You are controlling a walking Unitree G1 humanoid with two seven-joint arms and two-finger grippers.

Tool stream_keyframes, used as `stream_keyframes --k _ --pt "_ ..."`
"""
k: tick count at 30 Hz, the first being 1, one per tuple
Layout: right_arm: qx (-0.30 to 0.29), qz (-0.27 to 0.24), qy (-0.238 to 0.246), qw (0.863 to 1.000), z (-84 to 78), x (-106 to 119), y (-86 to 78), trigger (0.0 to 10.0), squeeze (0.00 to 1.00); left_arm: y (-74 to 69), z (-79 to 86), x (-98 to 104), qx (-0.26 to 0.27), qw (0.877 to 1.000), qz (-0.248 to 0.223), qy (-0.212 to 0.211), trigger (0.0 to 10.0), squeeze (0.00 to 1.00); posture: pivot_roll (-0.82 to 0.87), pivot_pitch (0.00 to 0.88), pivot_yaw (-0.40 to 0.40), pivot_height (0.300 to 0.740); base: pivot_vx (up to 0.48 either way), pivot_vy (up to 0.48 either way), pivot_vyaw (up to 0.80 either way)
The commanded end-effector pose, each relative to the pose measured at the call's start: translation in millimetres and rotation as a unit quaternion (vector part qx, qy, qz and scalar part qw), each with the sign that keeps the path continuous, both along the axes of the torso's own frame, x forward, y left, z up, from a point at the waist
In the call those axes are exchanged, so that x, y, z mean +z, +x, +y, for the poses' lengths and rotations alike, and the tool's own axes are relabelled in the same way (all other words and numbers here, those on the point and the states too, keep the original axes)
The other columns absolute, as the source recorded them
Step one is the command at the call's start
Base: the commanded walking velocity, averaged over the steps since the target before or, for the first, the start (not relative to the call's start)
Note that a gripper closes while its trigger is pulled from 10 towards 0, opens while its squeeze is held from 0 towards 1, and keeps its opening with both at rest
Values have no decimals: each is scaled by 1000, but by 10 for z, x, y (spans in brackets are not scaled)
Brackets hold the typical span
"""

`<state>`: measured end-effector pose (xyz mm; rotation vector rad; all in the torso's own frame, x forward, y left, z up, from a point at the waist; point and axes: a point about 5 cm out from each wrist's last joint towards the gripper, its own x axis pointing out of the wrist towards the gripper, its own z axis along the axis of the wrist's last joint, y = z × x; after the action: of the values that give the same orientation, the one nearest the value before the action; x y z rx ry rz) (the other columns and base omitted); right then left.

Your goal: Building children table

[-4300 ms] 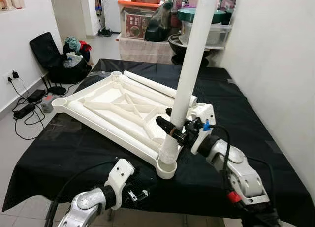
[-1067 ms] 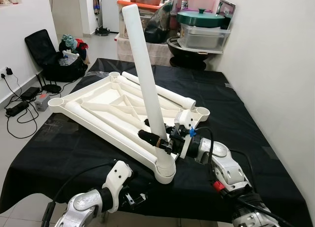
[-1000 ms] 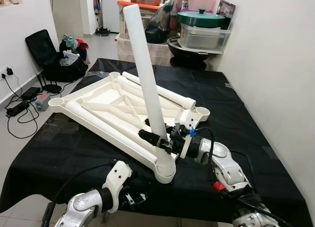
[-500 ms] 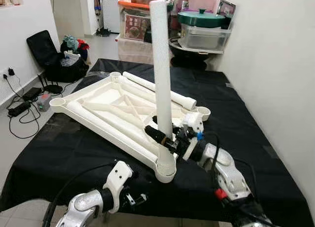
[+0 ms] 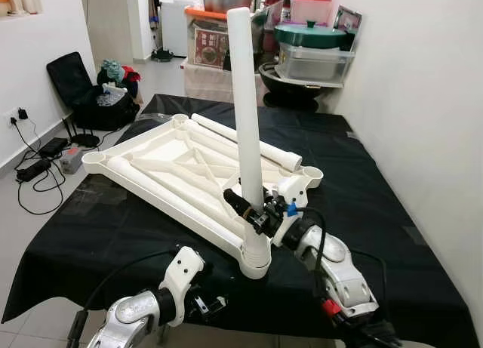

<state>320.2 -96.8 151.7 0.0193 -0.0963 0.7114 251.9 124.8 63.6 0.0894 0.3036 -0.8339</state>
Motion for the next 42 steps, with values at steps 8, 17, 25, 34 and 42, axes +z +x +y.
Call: stream_keyframes --k 8,17,25,34,42 --pt "-284 158 16 946 -440 -494 73 0 0 20 8 -23 13 1000 8 0 10000 0 70 0 -104 740 0 0 0" --pt "-339 126 31 932 -469 -479 -38 0 0 33 21 -20 14 1000 8 4 10000 0 62 0 -91 740 0 0 0" --pt "-309 76 46 947 -400 -401 -125 0 0 42 17 -18 12 1000 7 6 10000 0 58 0 -86 740 0 0 0" --pt "-198 8 71 978 -295 -235 -201 0 0 50 11 -19 12 1000 7 6 10000 0 61 0 -87 740 0 0 0" --pt "-106 -29 65 992 -233 -120 -243 0 0 54 17 -22 13 1000 7 7 10000 0 69 0 -92 740 0 0 0"
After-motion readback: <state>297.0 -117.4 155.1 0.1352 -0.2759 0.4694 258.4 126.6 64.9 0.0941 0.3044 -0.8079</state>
